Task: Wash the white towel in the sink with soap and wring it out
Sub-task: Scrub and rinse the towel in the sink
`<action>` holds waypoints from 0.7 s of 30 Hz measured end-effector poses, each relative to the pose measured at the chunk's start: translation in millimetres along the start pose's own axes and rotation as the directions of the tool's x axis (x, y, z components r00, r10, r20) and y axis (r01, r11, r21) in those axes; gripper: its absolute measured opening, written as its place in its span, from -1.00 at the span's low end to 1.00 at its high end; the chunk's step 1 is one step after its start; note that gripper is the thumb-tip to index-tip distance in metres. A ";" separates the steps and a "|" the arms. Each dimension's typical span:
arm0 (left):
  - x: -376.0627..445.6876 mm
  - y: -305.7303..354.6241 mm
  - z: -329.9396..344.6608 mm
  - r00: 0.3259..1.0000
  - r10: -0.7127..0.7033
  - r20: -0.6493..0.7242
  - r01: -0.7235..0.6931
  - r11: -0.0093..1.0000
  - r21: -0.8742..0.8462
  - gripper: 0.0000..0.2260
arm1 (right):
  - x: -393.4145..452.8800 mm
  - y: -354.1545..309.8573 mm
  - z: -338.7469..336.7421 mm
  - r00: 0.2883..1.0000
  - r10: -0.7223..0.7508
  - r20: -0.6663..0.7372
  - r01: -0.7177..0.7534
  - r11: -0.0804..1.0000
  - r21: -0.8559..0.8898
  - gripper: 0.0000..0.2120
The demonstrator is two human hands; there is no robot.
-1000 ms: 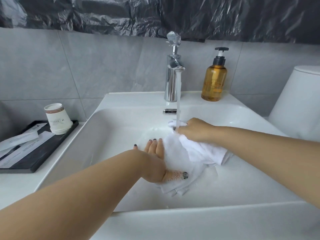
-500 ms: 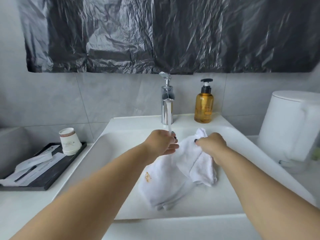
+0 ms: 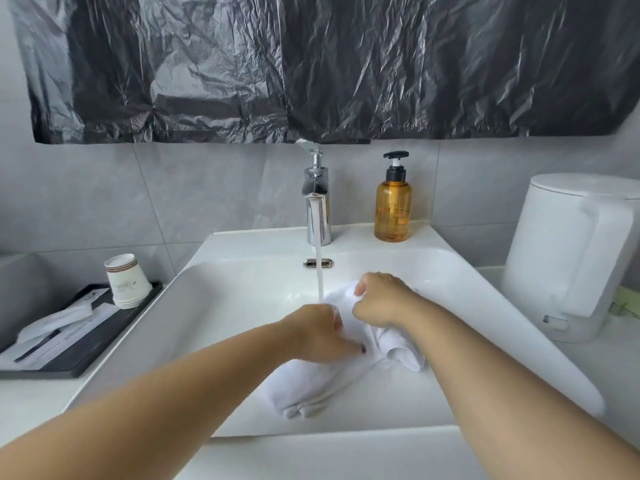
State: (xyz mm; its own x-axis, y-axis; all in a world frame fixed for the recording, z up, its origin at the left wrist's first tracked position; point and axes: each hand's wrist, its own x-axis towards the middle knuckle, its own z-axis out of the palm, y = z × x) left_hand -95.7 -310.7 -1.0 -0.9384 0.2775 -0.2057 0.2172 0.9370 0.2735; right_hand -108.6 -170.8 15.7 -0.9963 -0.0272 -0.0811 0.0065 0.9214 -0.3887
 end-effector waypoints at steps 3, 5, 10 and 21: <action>-20.9 -8.8 11.8 0.992 0.097 0.086 -0.112 0.973 0.202 -0.36 | -9.3 3.4 -5.4 0.983 -0.048 0.176 0.078 0.983 -0.168 -0.48; -24.3 -14.9 13.5 0.986 0.164 0.033 -0.167 0.953 0.254 -0.53 | -13.5 17.2 -13.2 0.980 -0.072 0.188 0.108 0.977 -0.185 -0.45; -26.4 -30.4 -2.3 0.987 0.128 -0.100 -0.128 0.992 -0.002 -0.88 | -26.7 54.3 -29.1 0.987 -0.144 0.075 0.154 0.975 -0.159 -0.59; -64.9 -80.0 -30.3 0.986 -0.122 -0.114 -0.010 0.639 -0.769 -0.75 | -38.9 58.0 -43.8 0.957 -0.023 -0.289 0.112 0.949 0.293 -0.79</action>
State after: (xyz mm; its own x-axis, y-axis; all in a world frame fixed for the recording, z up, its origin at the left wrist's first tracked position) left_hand -60.4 -410.1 18.9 -0.9824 0.1350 -0.1288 -0.0585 0.4328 0.8996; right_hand -73.2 -99.3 36.4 -0.9783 0.0645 0.1971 -0.0804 0.7580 -0.6473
